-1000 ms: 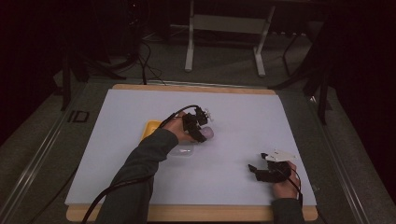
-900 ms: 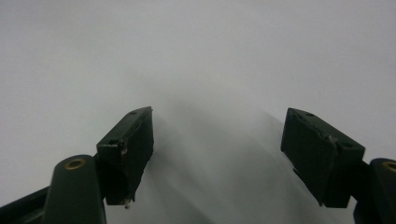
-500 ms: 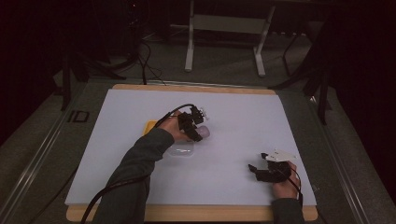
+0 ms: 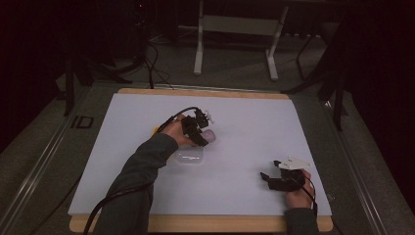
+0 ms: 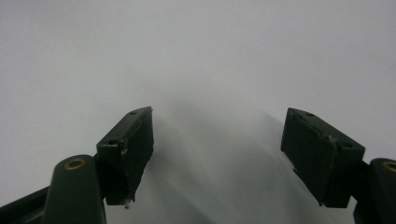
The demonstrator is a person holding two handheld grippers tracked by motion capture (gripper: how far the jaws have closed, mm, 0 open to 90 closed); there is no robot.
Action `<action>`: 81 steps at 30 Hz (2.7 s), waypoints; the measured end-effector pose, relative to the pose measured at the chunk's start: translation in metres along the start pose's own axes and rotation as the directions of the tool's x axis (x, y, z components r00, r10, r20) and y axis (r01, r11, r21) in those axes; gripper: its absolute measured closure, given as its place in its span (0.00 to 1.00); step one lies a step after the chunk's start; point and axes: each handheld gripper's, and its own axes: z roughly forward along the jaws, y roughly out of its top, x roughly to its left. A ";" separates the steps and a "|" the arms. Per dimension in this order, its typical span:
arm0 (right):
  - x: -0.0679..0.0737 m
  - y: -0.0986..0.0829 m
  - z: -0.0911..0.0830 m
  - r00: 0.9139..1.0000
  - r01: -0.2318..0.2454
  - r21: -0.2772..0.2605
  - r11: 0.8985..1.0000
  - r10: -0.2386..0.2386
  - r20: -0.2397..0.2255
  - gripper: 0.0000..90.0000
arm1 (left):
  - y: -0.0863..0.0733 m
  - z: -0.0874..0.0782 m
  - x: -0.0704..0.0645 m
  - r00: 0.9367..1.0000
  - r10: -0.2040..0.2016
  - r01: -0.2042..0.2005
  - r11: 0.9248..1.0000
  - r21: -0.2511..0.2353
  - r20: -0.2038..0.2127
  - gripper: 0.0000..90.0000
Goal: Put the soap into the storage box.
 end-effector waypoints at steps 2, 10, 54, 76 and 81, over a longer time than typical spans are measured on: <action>0.000 0.000 0.000 1.000 0.000 -0.001 1.000 0.000 -0.001 0.28 | -0.001 -0.001 0.000 1.000 0.000 0.000 1.000 -0.001 -0.003 0.55; 0.000 0.000 0.000 1.000 0.000 -0.003 1.000 0.000 -0.001 0.28 | -0.007 -0.007 0.004 1.000 -0.012 0.012 1.000 0.005 -0.015 0.55; 0.000 0.000 -0.001 1.000 0.000 -0.005 1.000 0.000 0.005 0.28 | -0.048 -0.036 0.020 0.989 -0.131 0.131 0.991 -0.006 -0.074 0.55; 0.000 0.000 -0.001 1.000 0.001 -0.004 1.000 -0.001 0.006 0.28 | -0.066 -0.043 0.030 0.969 -0.213 0.216 0.976 0.007 -0.124 0.55; 0.000 0.000 -0.001 1.000 0.001 -0.005 1.000 -0.001 0.006 0.28 | -0.069 -0.044 0.031 0.964 -0.230 0.233 0.972 0.007 -0.132 0.55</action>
